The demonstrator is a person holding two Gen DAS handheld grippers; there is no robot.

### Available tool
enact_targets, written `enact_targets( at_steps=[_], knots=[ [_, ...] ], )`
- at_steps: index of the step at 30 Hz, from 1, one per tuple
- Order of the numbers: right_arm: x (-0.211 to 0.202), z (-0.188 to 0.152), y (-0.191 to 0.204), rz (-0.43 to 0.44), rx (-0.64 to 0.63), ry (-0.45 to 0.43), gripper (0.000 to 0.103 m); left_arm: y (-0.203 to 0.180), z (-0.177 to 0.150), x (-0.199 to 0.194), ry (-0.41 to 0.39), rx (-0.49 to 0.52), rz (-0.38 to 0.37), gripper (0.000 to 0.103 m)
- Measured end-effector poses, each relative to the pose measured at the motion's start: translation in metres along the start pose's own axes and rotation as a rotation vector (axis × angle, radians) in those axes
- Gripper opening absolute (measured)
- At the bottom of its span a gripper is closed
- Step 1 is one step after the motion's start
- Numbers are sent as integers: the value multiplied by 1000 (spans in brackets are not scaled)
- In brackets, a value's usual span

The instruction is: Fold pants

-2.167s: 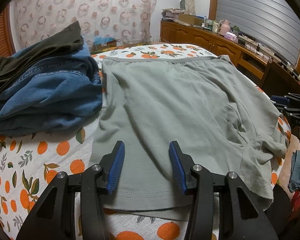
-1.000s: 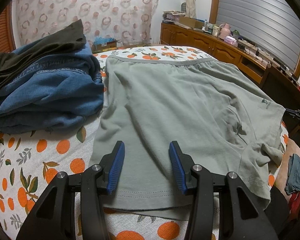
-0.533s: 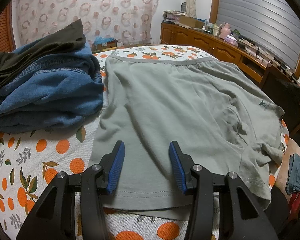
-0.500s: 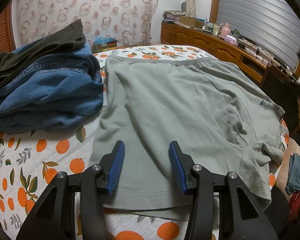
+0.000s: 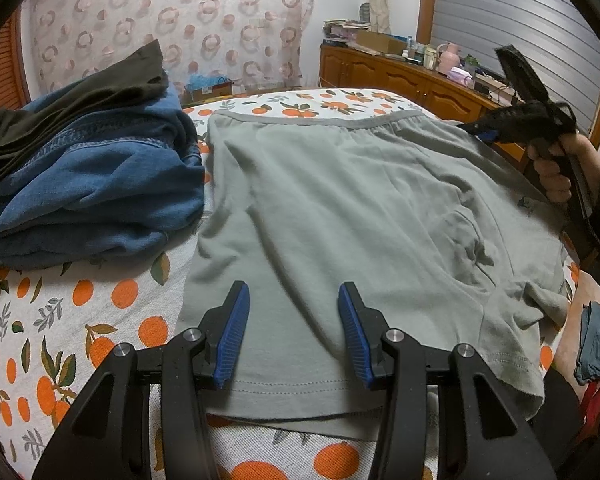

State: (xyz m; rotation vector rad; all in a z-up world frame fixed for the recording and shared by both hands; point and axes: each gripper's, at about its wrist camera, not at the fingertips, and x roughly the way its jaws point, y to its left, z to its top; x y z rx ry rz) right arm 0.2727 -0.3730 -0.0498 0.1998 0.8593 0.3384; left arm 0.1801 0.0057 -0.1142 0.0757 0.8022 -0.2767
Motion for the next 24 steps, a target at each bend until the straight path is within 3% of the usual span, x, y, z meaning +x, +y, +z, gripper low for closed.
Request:
enact_targets(
  at_steps=[7, 8, 9, 12, 16, 18, 21, 24],
  knots=[
    [12, 22, -13, 9, 121, 15, 37, 0, 0, 0, 1, 3, 0, 48],
    [13, 21, -9, -11, 115, 14, 33, 0, 0, 0, 1, 3, -1, 48],
    [13, 21, -5, -30, 95, 15, 14, 0, -1, 0, 0, 3, -1, 48],
    [7, 19, 11, -104, 12, -37, 8, 0, -1, 0, 0, 5, -1, 48],
    [-4, 21, 12, -190, 19, -119, 8, 0, -1, -1, 0, 7, -1, 48],
    [-4, 18, 11, -171, 34, -125, 8, 1, -1, -1, -1, 4, -3, 48],
    [-8, 9, 17, -198, 2, -139, 22, 1, -1, -1, -3, 0, -10, 48],
    [-24, -7, 24, -205, -53, -171, 25, 2, -1, -1, -4, -7, -17, 48]
  ],
)
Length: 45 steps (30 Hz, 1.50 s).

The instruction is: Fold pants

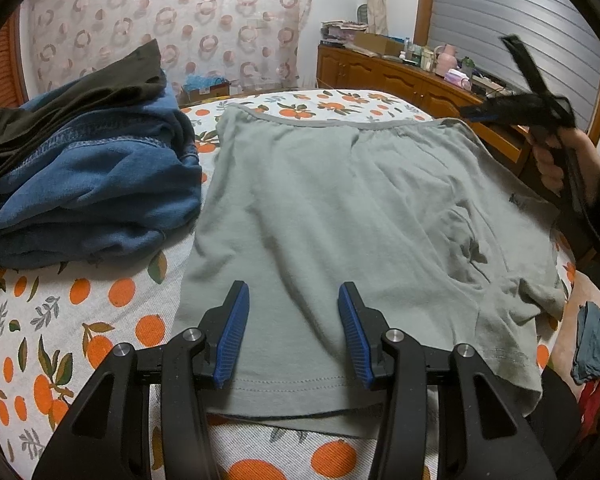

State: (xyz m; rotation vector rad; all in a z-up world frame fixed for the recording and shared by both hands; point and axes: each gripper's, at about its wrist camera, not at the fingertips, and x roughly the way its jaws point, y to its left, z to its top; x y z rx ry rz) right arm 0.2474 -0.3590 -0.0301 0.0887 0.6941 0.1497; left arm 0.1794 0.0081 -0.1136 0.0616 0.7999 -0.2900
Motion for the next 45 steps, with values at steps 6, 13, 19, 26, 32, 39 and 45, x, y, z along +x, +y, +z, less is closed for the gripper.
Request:
enact_targets(
  at_steps=[6, 13, 19, 26, 32, 39, 45],
  knots=[
    [-50, -52, 15, 29, -106, -35, 32, -2, 0, 1, 7, 21, 18, 49],
    [-78, -119, 29, 98, -133, -4, 38, -5, -1, 2, 15, 46, 23, 54],
    [-80, -149, 41, 96, -170, 30, 40, -7, -1, 1, 17, 49, 26, 54],
    [-79, -152, 49, 108, -194, -18, 69, -8, -2, 1, 18, 45, 33, 56],
    [-76, -163, 57, 35, -220, -44, 85, -7, -2, -2, 32, 41, 33, 58],
    [-76, -164, 63, 19, -217, -62, 86, 5, -9, -20, 55, 7, -12, 59],
    [-81, -169, 60, 19, -217, -77, 86, 22, -12, -35, 21, -25, 0, 75]
  ],
)
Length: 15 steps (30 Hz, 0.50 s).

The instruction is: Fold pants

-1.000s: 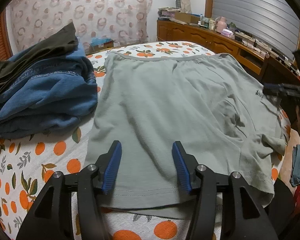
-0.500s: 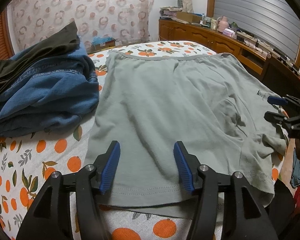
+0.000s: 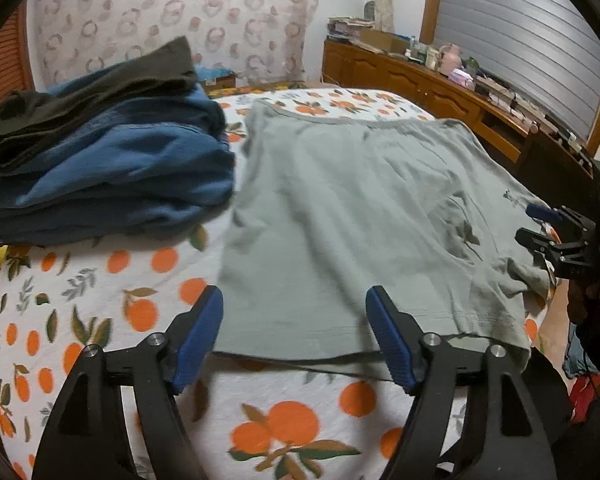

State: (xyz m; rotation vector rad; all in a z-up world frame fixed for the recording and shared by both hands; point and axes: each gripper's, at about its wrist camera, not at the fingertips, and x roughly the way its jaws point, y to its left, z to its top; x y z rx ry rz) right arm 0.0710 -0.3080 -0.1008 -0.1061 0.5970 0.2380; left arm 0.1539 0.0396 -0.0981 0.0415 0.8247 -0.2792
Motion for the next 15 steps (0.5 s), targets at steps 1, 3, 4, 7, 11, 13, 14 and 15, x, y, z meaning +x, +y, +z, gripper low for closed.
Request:
enact_targets(
  at_steps=[1, 3, 4, 7, 11, 13, 14, 15],
  knots=[
    [0, 0, 0, 0, 0, 0, 86, 2, 0, -1, -3, -5, 0, 75],
    [1, 1, -1, 1, 2, 0, 86, 7, 0, -4, -10, -18, 5, 76],
    [1, 1, -1, 1, 3, 1, 86, 9, 0, -4, -11, -24, 7, 76],
    [-4, 0, -7, 10, 7, 2, 86, 16, -1, -3, -6, -41, 27, 76],
    [-15, -2, -17, 23, 46, -15, 86, 24, -6, -1, 14, -57, 45, 71],
    [-22, -3, -23, 21, 70, -26, 86, 25, -8, -2, 15, -60, 35, 64],
    [-25, -4, -26, 19, 78, -29, 85, 25, -9, -2, 15, -61, 29, 63],
    [-27, -4, -28, 15, 83, -29, 85, 24, -10, -3, 15, -62, 25, 60]
  ],
)
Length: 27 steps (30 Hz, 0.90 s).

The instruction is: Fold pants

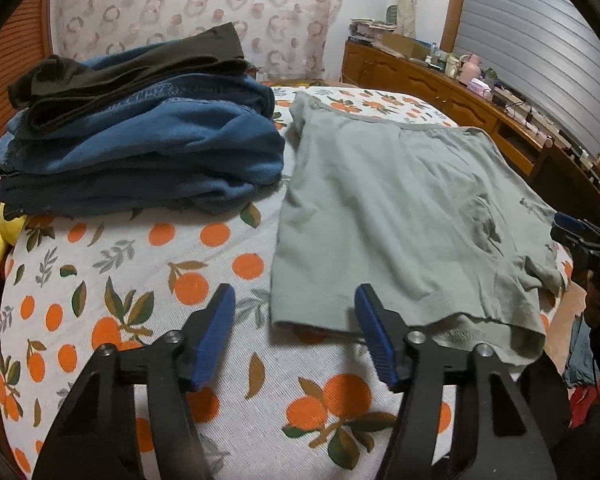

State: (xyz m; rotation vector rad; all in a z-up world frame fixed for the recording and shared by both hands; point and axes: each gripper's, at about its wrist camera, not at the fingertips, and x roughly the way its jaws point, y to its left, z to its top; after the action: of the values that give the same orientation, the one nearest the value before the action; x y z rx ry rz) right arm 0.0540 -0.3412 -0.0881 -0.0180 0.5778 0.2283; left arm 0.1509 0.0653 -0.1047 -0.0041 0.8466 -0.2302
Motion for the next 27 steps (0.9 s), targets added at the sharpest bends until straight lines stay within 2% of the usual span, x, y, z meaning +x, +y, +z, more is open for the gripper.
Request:
enact_targets(
  at_steps=[5, 8, 15, 17, 19, 23, 27],
  knots=[
    [-6, -4, -8, -18, 13, 2, 84, -1, -4, 3, 11, -12, 0, 52],
    [-8, -5, -9, -32, 12, 0, 82, 0, -5, 3, -1, -24, 5, 43],
    [-5, -5, -18, -44, 26, 27, 45, -3, -8, 1, -16, -9, -2, 22],
    [-6, -5, -19, -52, 32, 29, 45, -5, -8, 0, -22, 0, -4, 18],
    [-6, -2, -18, -60, 36, 28, 45, -8, -9, -3, -33, 12, -7, 9],
    [-11, 4, -12, -53, 30, 12, 45, -13, -2, -13, -70, 18, -18, 4],
    [-14, 6, -6, -33, 15, -6, 45, -29, 19, -26, -119, 48, -36, 3]
  ],
)
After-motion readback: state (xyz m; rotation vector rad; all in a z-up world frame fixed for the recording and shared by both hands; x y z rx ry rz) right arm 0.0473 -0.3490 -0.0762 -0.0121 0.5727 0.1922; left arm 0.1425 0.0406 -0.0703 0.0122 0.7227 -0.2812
